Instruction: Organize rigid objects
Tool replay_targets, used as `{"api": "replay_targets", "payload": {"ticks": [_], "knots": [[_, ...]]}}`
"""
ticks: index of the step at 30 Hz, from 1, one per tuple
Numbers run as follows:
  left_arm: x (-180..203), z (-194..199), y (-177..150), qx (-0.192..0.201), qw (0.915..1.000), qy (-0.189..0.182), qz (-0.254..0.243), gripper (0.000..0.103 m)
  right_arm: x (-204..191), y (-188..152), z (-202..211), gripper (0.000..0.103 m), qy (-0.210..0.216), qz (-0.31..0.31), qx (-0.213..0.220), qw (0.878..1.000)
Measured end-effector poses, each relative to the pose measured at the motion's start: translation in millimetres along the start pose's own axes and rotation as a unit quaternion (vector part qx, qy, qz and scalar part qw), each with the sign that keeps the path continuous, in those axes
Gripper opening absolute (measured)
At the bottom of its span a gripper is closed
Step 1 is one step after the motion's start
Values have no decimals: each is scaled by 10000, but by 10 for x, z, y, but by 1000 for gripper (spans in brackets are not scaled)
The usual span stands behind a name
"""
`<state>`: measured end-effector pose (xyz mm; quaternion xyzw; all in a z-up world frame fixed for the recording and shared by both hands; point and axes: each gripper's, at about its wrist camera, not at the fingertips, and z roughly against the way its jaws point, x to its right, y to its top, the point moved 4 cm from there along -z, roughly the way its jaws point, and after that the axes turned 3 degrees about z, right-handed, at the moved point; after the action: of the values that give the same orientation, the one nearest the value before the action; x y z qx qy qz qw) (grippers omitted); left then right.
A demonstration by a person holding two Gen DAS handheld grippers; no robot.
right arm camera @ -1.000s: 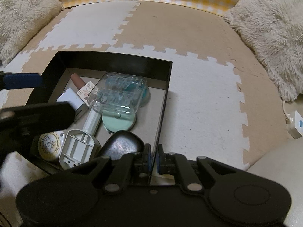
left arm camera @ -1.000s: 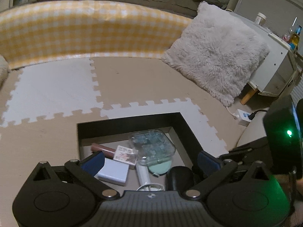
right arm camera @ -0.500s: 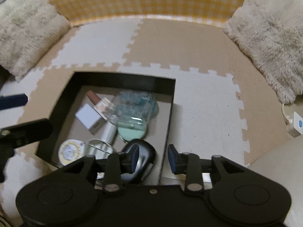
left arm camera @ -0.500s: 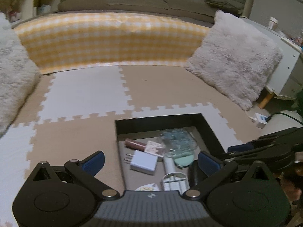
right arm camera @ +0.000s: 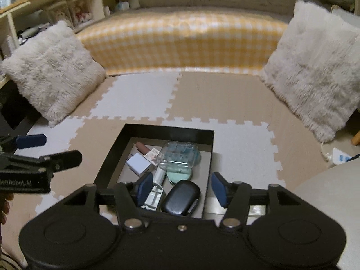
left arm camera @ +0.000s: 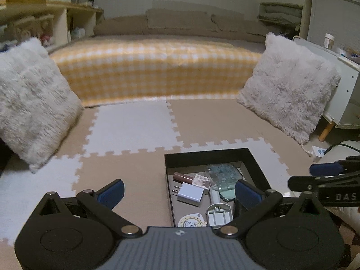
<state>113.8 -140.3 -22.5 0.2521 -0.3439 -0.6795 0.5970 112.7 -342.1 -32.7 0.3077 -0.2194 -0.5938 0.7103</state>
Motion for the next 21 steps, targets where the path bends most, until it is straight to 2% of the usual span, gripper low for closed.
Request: {"api": "replay_targets", "payload": {"ticks": [12,21], "knots": [[99,677,-172,516,9986,48,-47,103,-108,-264,726,79,-249,635,584,9960],[112,916,-310,688,9976,93,-23,103,-74,-391,1026,90,-441,822,1057,9900]]}}
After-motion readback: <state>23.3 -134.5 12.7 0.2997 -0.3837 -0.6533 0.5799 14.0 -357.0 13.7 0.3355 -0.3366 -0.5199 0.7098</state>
